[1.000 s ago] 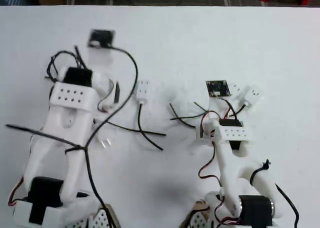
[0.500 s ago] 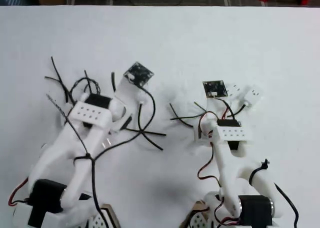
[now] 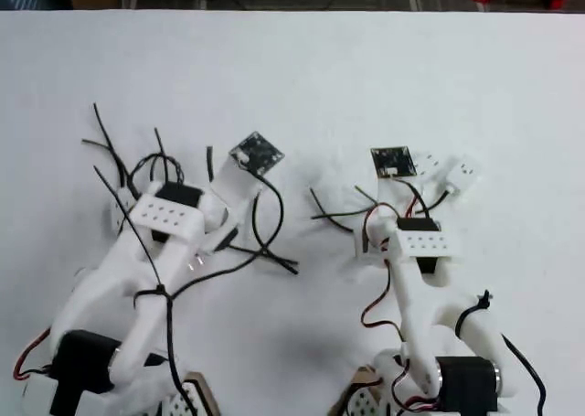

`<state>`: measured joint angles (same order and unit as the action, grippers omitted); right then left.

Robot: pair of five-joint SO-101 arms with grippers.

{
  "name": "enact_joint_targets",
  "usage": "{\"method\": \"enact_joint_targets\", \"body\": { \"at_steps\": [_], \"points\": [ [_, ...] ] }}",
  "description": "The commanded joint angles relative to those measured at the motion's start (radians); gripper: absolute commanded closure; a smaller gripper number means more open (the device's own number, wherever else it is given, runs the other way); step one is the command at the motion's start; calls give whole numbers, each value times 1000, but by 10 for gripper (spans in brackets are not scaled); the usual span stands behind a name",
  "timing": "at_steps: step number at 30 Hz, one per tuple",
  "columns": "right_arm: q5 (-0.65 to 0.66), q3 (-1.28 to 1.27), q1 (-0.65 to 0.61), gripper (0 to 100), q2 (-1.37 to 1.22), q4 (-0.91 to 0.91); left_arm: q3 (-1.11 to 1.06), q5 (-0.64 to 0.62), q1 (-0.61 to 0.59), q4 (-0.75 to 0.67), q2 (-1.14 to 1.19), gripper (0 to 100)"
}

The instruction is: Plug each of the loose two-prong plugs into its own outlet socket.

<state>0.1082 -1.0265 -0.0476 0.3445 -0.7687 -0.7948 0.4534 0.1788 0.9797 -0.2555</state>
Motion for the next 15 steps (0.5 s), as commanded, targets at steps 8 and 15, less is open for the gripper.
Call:
{"method": "enact_joint_targets", "body": {
  "at_steps": [8, 15],
  "points": [
    [-2, 5, -5, 644, 33, 12, 31, 54, -5, 77, -35, 973],
    [-2, 5, -4, 644, 33, 13, 34, 100, -54, 98, -33, 972]
  ]
}}
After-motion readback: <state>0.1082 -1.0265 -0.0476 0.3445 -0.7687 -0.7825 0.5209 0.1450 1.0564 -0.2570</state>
